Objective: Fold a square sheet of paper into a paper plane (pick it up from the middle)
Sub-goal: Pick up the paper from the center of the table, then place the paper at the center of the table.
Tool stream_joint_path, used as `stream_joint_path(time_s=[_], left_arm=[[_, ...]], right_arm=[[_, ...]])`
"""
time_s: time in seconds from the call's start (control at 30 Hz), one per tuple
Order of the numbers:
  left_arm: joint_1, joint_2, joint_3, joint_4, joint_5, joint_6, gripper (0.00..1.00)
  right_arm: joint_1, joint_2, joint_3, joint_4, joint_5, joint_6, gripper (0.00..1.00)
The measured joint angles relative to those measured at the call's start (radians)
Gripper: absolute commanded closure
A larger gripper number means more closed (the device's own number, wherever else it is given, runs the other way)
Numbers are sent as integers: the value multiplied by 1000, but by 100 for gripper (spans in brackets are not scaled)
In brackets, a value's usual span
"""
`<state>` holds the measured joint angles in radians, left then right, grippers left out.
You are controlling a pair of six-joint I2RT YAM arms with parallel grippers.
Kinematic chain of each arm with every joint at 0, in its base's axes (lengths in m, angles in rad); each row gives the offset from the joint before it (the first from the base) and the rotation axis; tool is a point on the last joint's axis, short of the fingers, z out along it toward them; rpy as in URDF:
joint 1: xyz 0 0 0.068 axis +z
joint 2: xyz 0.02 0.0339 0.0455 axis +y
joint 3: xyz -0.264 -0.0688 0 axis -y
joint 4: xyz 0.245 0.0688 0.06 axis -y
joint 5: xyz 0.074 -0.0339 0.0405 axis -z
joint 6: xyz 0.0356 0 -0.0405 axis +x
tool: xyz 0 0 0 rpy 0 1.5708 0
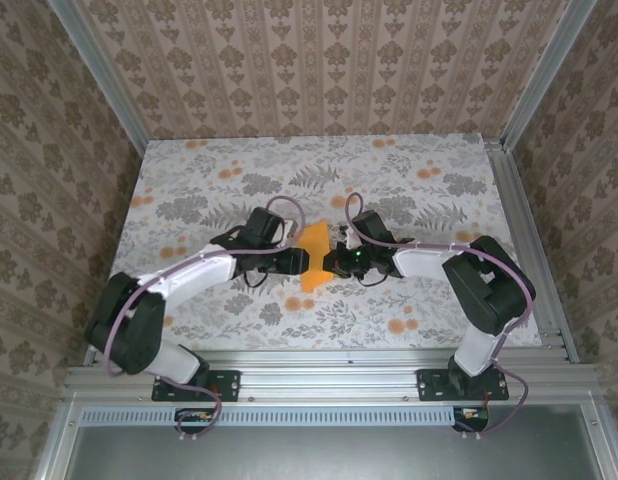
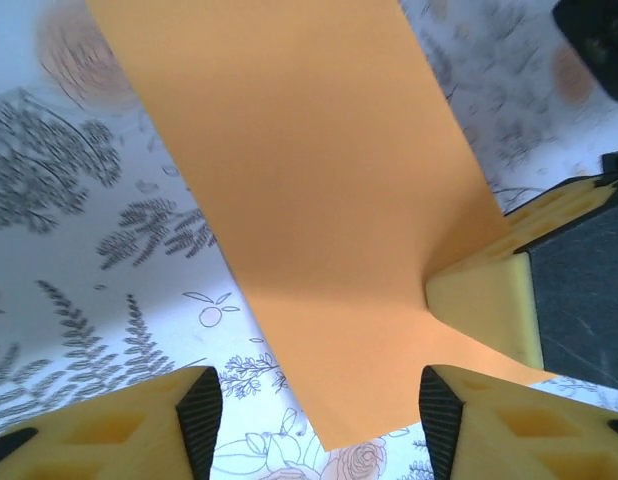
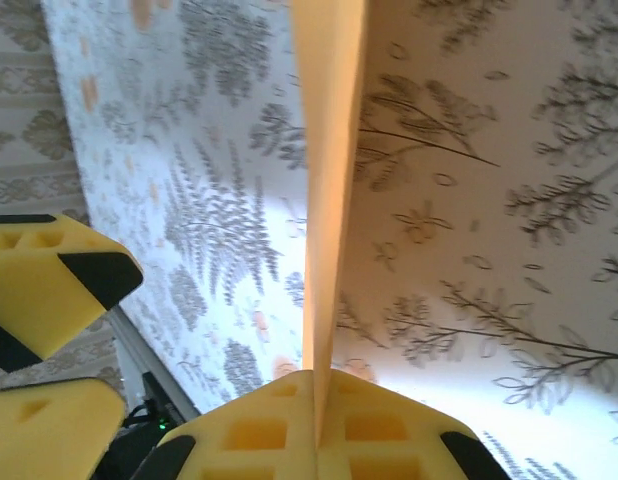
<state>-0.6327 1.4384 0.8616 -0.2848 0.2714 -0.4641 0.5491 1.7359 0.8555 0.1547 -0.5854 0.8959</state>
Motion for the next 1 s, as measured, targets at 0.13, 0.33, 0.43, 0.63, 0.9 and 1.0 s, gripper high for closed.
stream_joint_path(time_s=[0.13,0.33,0.43,0.63,0.9,1.0], left_arm=[[28,-90,-40,7,13,-47,30],[76,-256,-139,24,43,-158,27],[91,-319,-181,69,69,-226,27],[91,-349,-216,138,117,-319,27],[93,-352,-232,159,126,-338,26],[104,-351,-241,167,130,-337,26]], right_arm=[[0,-50,0,40,-3,32,95],[0,-116,0,86,-3,64,95],[0,-129,0,111,-4,85,95],[0,-131,0,161,-8,127,92],[3,-131,0,141,-6,137,91],[21,-131,0,75,7,123,90]])
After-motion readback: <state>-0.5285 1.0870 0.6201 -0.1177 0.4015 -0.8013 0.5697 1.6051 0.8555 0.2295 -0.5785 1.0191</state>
